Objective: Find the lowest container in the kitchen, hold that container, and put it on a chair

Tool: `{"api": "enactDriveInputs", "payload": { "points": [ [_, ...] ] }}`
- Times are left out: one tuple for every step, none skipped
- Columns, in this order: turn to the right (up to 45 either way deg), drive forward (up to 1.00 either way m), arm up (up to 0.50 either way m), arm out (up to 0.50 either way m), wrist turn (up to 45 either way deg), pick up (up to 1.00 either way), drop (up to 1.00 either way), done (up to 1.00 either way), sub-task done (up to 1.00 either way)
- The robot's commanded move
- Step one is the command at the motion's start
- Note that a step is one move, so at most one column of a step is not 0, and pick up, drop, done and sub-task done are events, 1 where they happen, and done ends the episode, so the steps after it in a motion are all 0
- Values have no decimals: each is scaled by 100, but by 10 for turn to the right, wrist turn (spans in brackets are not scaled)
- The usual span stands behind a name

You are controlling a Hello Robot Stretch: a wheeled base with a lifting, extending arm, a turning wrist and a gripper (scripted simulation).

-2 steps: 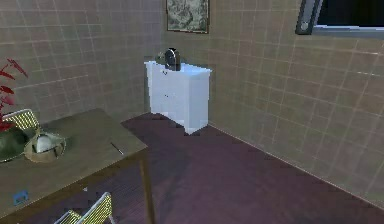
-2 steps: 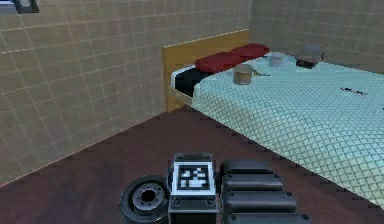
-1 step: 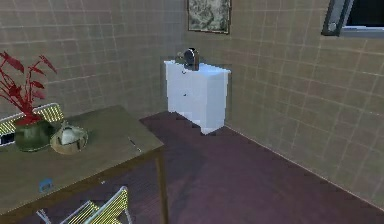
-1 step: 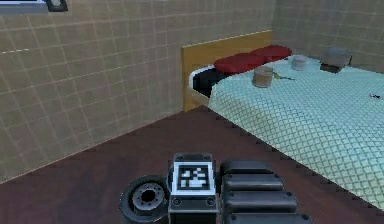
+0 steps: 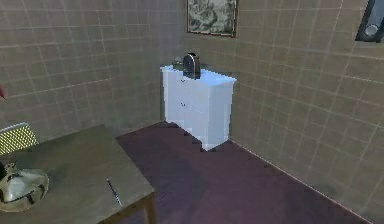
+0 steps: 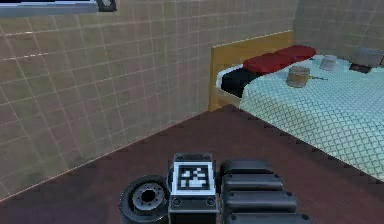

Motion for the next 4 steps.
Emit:
{"api": "enactDriveInputs", "payload": {
  "points": [
    [-60, 0, 0, 0, 0, 0, 0, 0, 0],
    [60, 0, 0, 0, 0, 0, 0, 0, 0],
    [-60, 0, 0, 0, 0, 0, 0, 0, 0],
    [30, 0, 0, 0, 0, 0, 0, 0, 0]
  ]
}}
